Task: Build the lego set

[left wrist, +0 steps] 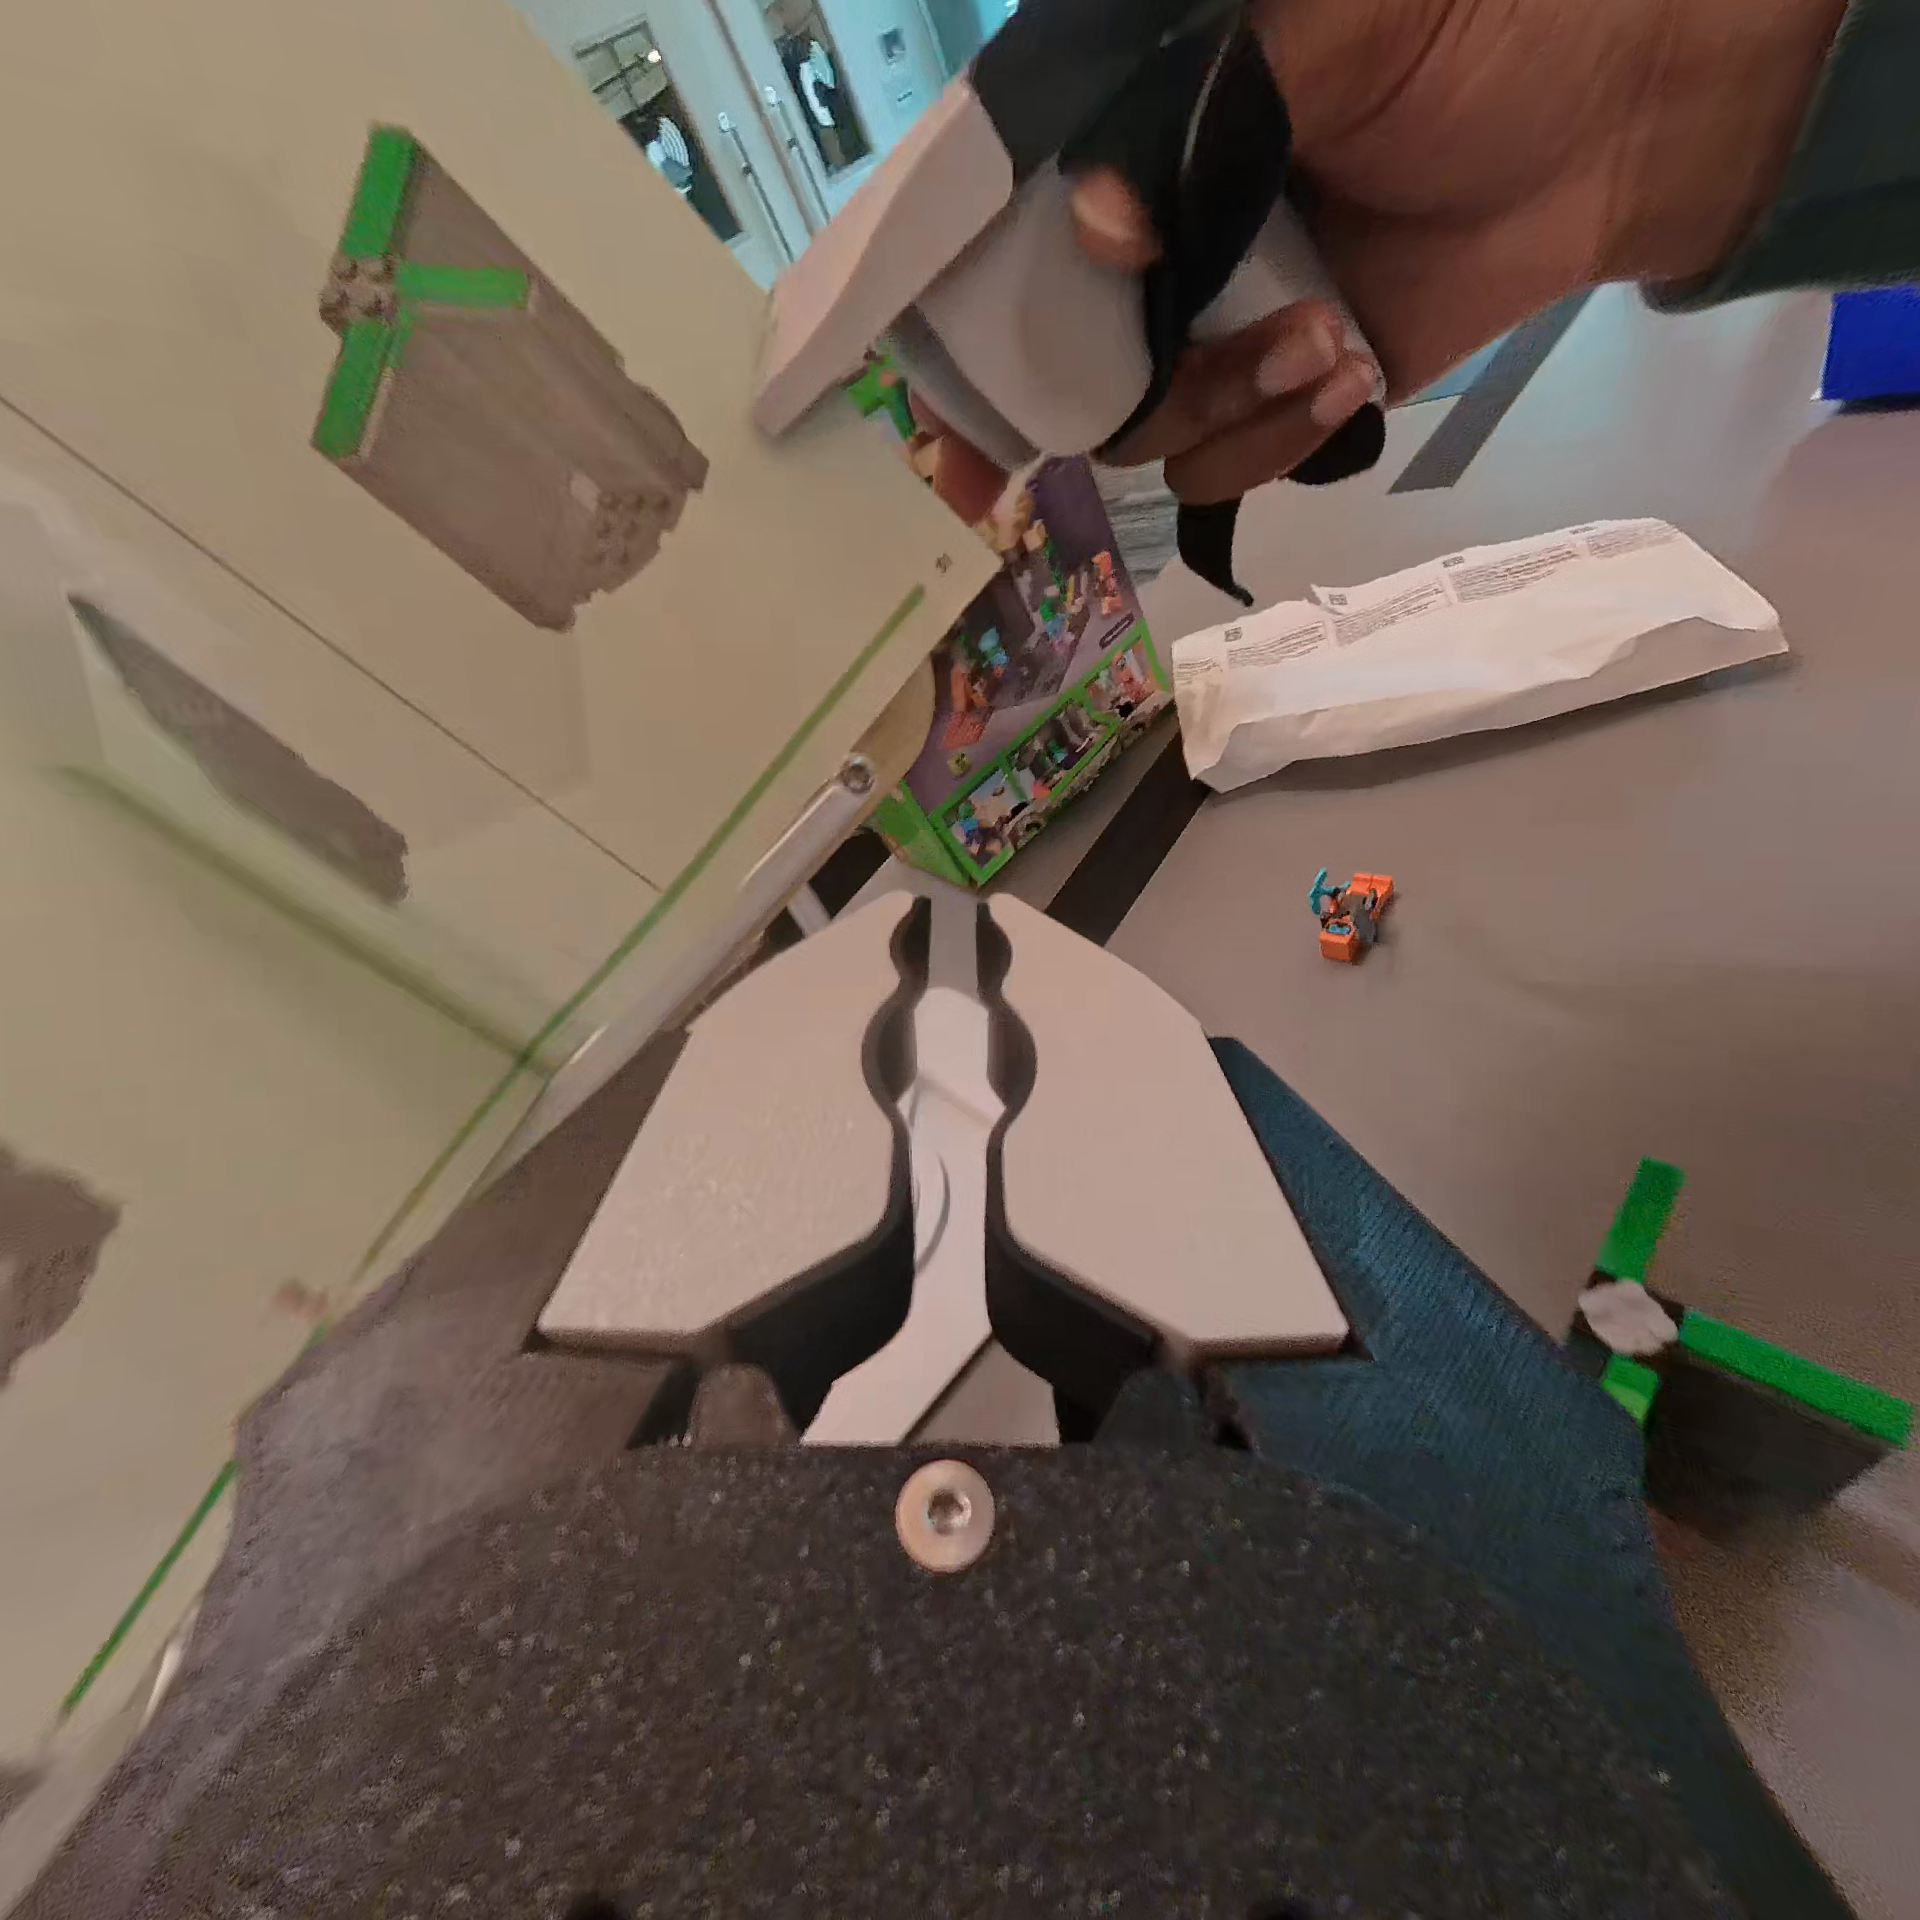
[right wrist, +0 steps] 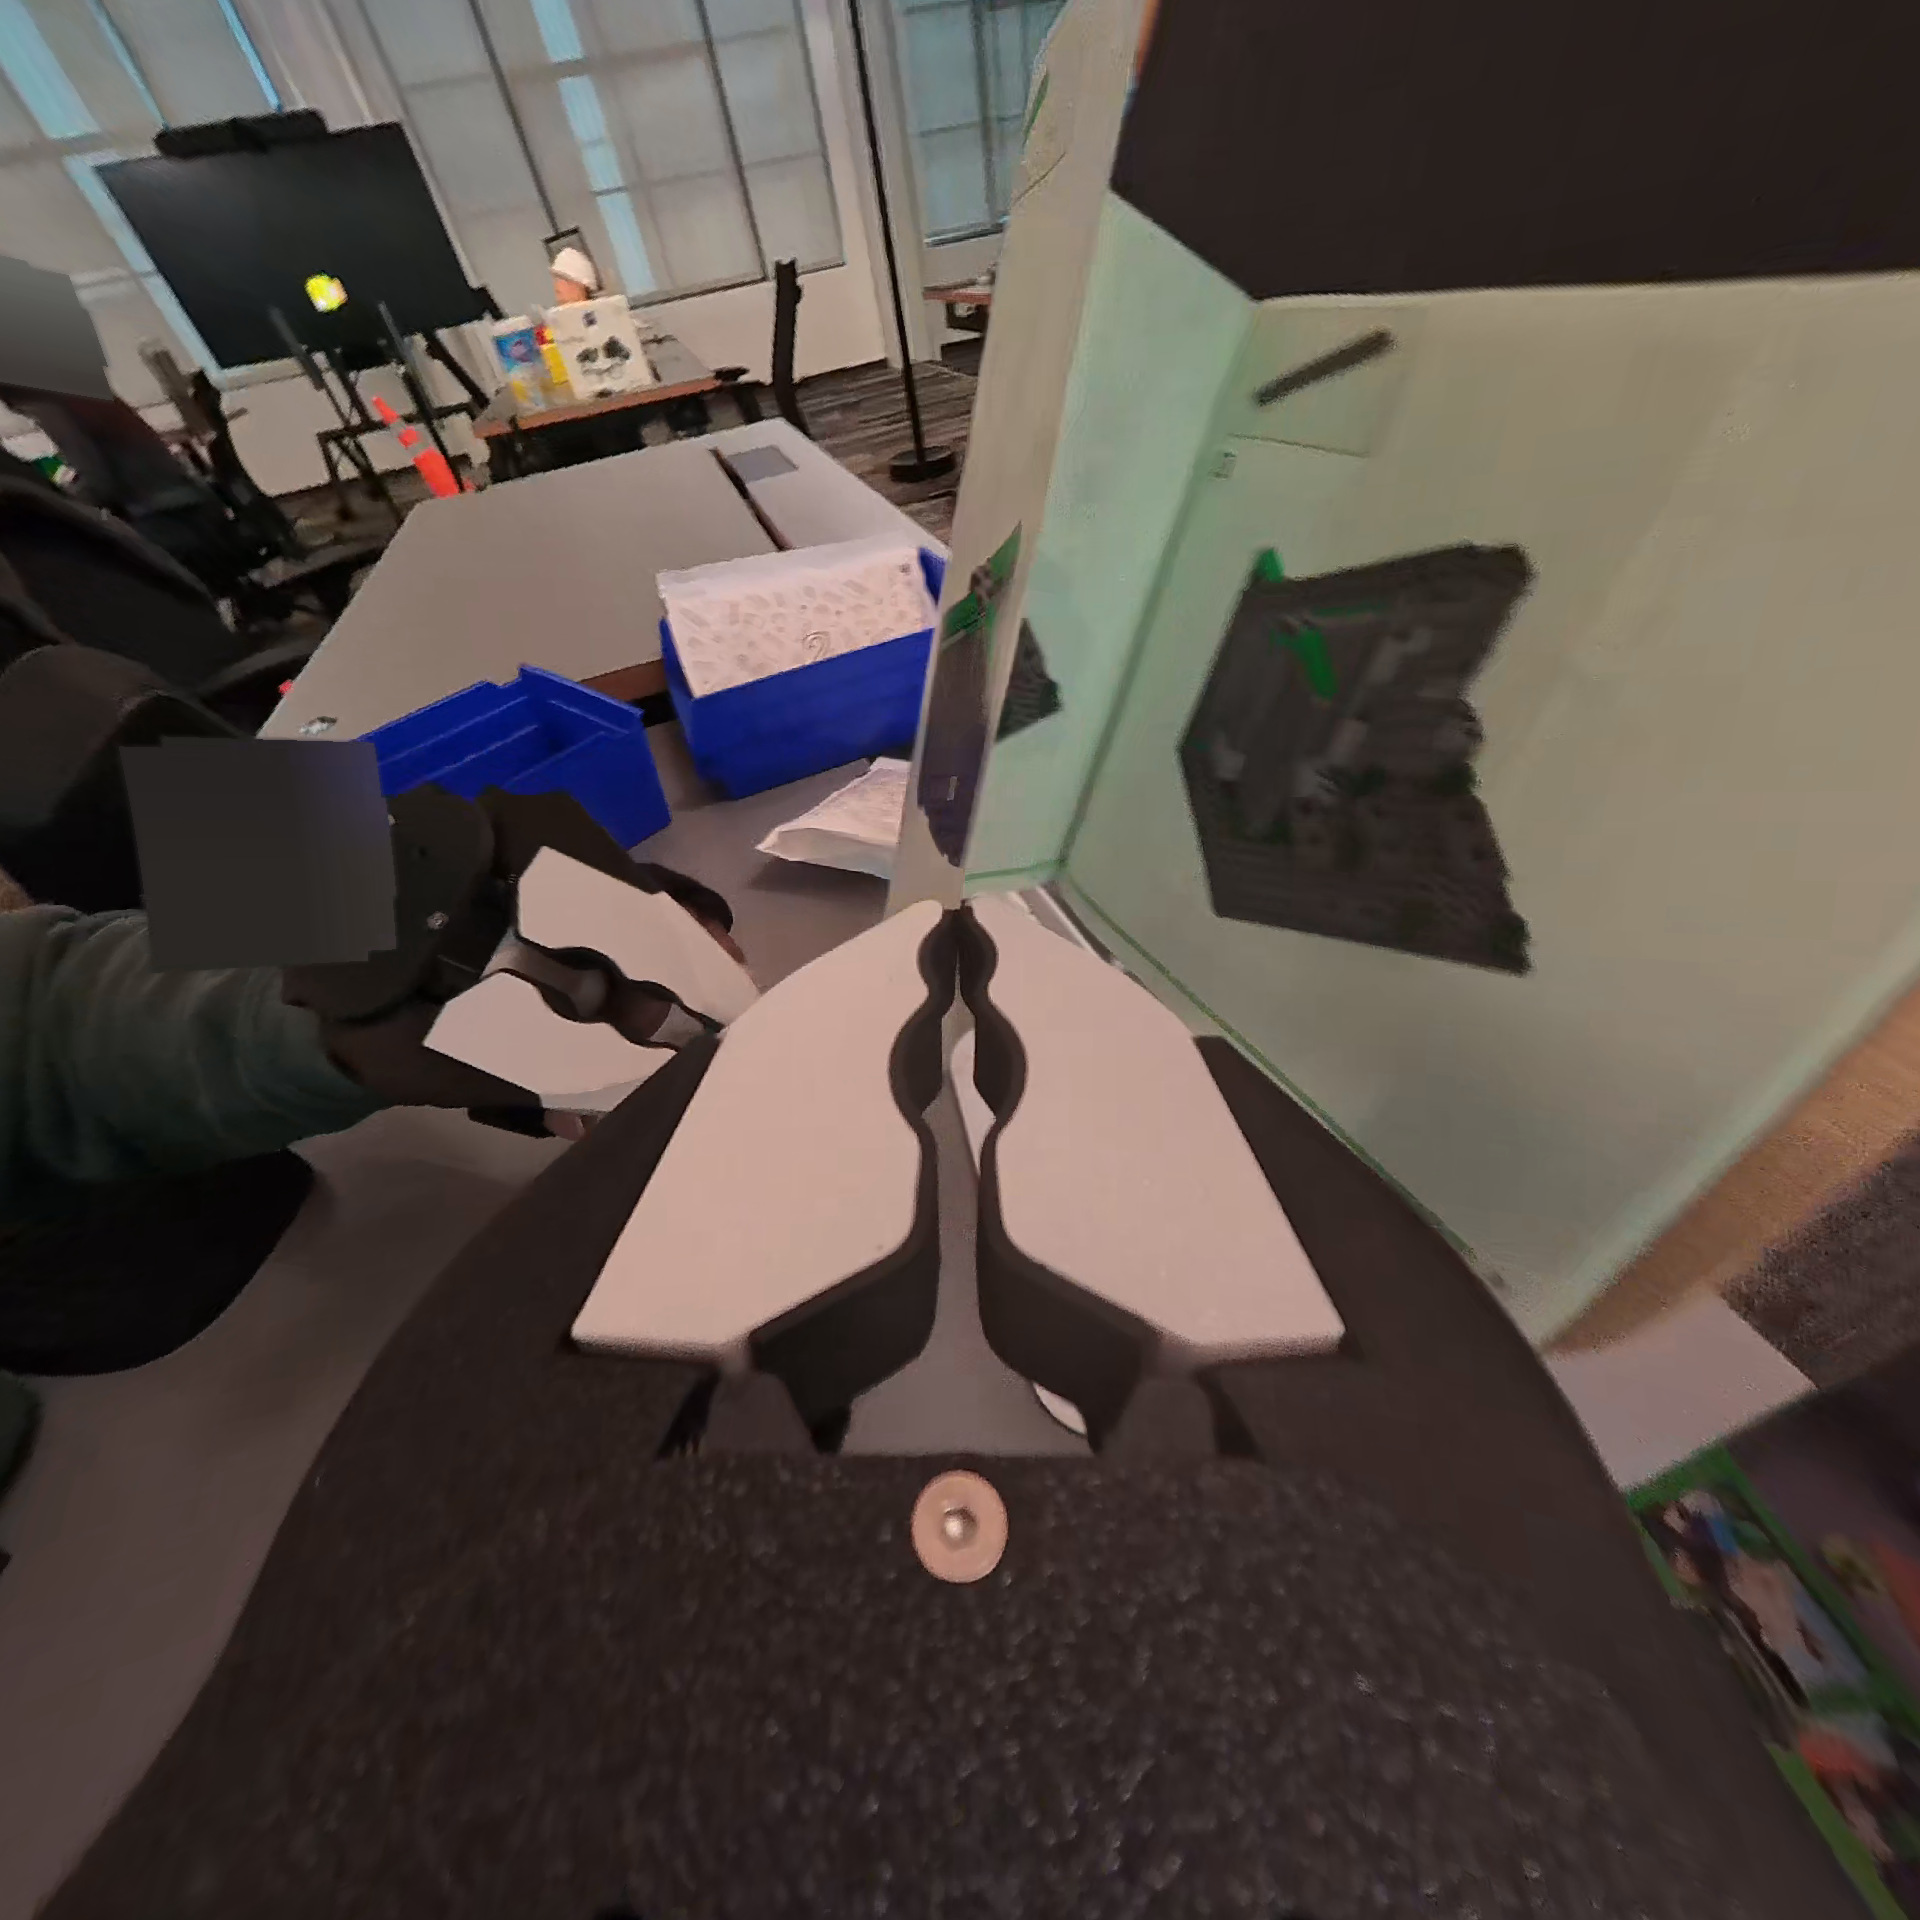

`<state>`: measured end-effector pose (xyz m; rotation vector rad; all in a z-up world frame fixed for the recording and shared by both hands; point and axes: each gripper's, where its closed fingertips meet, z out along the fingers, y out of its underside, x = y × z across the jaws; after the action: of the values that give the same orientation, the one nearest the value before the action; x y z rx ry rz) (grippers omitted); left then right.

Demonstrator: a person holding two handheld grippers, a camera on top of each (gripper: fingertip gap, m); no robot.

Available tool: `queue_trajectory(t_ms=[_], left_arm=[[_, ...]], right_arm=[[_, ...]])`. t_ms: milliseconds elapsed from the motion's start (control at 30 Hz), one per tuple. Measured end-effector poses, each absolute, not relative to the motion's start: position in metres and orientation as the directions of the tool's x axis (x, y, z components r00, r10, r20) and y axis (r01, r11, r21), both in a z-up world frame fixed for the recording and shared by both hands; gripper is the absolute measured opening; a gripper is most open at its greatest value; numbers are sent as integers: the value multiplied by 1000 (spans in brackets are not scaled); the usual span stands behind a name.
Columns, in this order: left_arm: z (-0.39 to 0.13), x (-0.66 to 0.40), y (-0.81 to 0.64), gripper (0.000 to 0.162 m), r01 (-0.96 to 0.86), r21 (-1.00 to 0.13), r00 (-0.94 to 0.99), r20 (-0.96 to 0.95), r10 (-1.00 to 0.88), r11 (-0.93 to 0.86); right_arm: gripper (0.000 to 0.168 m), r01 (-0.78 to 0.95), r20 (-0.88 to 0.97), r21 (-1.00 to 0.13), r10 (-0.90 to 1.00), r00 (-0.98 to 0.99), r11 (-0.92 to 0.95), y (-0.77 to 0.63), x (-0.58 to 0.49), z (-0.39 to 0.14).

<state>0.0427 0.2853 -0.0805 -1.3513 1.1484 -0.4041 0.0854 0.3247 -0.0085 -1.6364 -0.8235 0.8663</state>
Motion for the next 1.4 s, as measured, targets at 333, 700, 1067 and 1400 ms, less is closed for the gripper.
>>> queue_trajectory(t_ms=[333, 700, 1067, 1400], left_arm=[[-60, -42, 290, 7, -220, -962, 623, -266, -736, 162], [-59, -79, 336, 10, -126, -991, 663, -115, -740, 42], [-89, -81, 395, 8, -195, -979, 759, -113, -642, -59], [-94, -117, 422, 8, -226, -969, 804, -129, -580, -97]], right_arm=[[0, 367, 22, -919, 910, 414, -144, 339, -46, -24], [28, 314, -65, -927, 911, 408, -207, 380, -121, -41], [28, 135, -104, -977, 927, 361, -162, 370, -121, 24], [12, 808, 688, -576, 607, 397, 125, 400, 2, -35]])
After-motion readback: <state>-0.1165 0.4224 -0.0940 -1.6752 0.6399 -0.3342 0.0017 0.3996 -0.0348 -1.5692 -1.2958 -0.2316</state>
